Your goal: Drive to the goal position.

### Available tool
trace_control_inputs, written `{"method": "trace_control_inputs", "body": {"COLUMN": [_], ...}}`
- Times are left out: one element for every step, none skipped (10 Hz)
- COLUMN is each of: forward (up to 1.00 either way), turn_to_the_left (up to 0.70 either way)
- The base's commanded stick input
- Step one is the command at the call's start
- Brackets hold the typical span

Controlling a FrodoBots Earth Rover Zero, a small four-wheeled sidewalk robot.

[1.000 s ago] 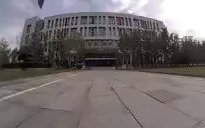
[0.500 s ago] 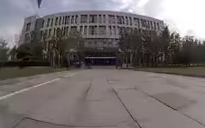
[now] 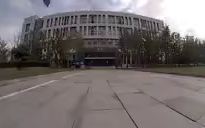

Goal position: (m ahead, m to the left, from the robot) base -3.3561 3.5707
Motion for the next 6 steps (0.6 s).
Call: {"method": "trace_control_inputs", "body": {"forward": [0.70,0.70,0.70,0.70,0.70,0.70], "turn_to_the_left": [0.00,0.00,0.00,0.00,0.00,0.00]}}
